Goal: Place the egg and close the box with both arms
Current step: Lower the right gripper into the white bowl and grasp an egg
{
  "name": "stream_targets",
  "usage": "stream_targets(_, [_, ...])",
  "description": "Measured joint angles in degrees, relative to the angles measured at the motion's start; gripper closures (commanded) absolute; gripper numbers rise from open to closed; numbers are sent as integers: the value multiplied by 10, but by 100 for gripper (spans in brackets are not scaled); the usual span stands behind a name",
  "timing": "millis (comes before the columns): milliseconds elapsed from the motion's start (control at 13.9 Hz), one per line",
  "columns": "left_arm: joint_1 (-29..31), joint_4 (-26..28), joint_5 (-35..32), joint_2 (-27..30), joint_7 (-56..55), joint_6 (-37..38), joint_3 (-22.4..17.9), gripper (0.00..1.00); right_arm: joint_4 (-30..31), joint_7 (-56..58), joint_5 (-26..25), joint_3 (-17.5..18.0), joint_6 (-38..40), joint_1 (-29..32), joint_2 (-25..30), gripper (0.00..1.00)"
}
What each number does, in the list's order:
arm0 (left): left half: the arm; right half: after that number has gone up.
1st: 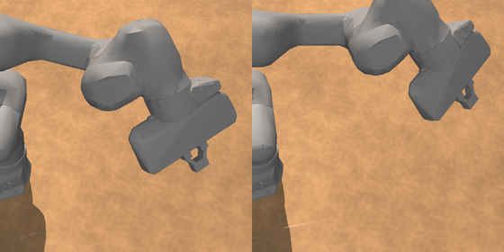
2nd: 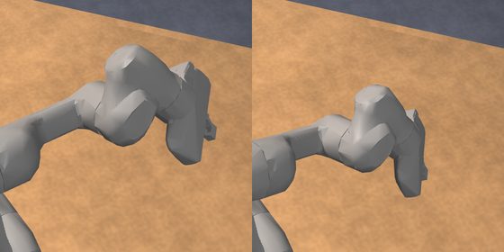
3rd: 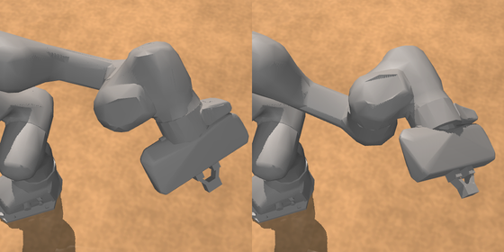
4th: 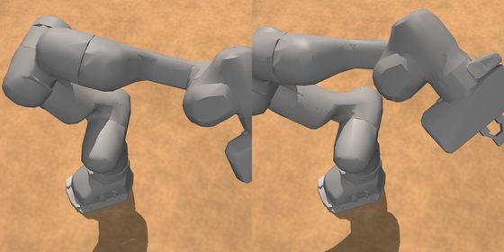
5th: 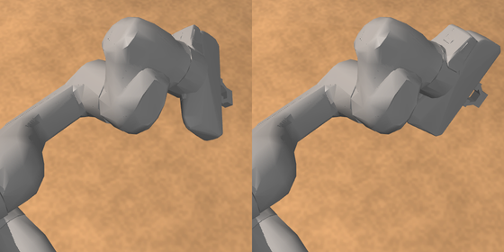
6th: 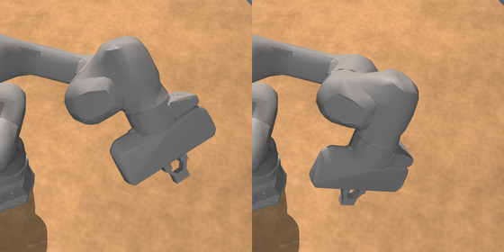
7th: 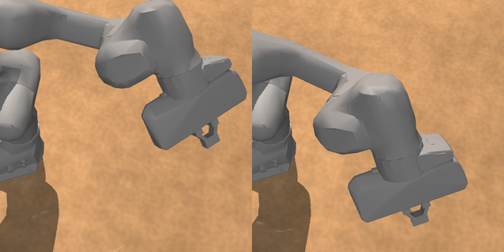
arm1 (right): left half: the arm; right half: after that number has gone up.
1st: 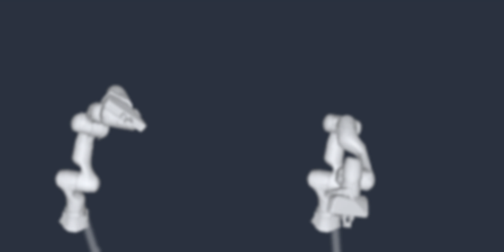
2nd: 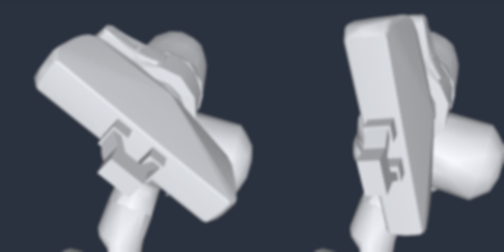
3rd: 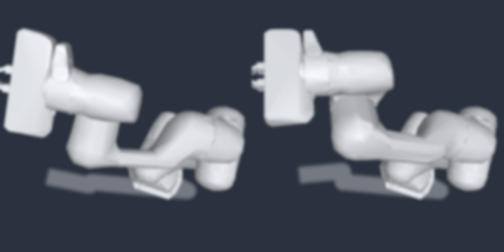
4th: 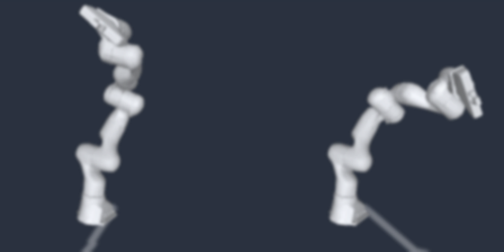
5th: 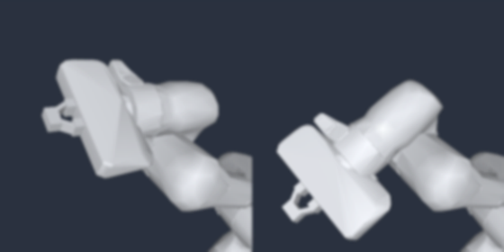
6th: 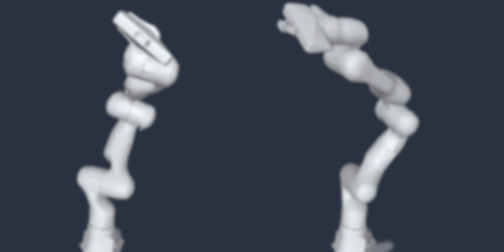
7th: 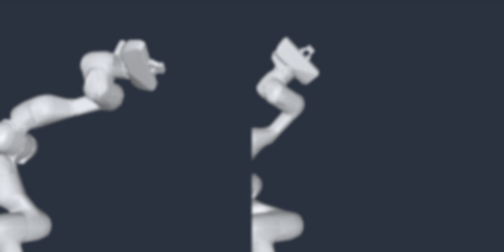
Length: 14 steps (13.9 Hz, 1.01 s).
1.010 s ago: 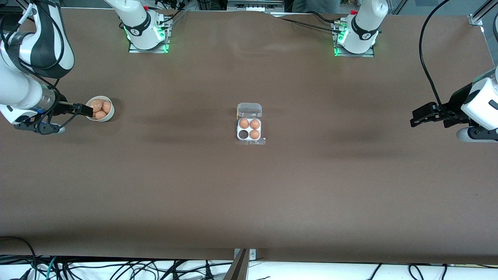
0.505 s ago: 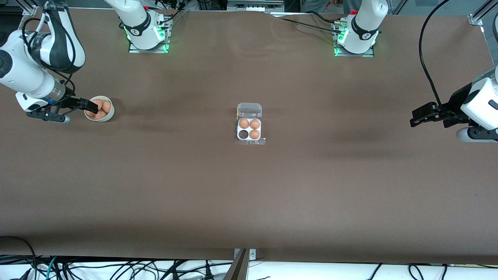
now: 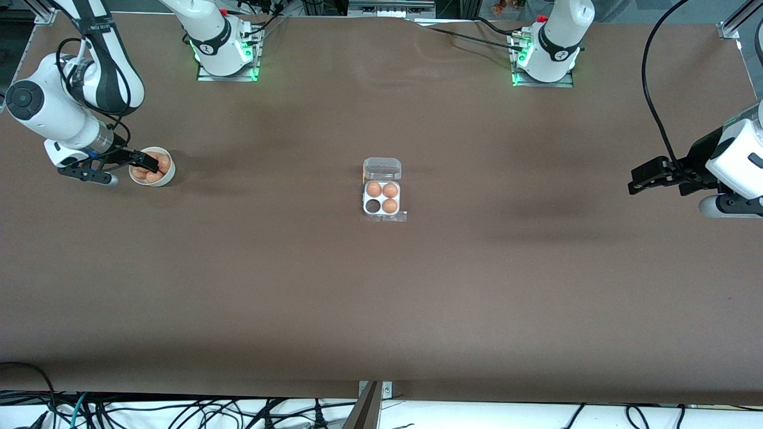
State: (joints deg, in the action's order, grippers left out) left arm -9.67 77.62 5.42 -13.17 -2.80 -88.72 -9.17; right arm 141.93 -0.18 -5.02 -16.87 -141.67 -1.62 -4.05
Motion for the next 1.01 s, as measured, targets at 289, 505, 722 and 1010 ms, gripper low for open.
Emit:
stream_targets(289, [0,0,0,0,0,0,0,0,1,-6,0,-1,1,0,-24,0])
stream_targets(505, [-1,0,0,0,0,0,1,0,1,-21,0,-1,13,0,-29,0])
stream_targets(722, [-1,0,0,0,0,0,1,0,1,-23,0,-1,16,0,-32,2])
stream_targets(1010, [-1,0,0,0,0,1,1,0,1,-24,0,-1,29,0,-37,32])
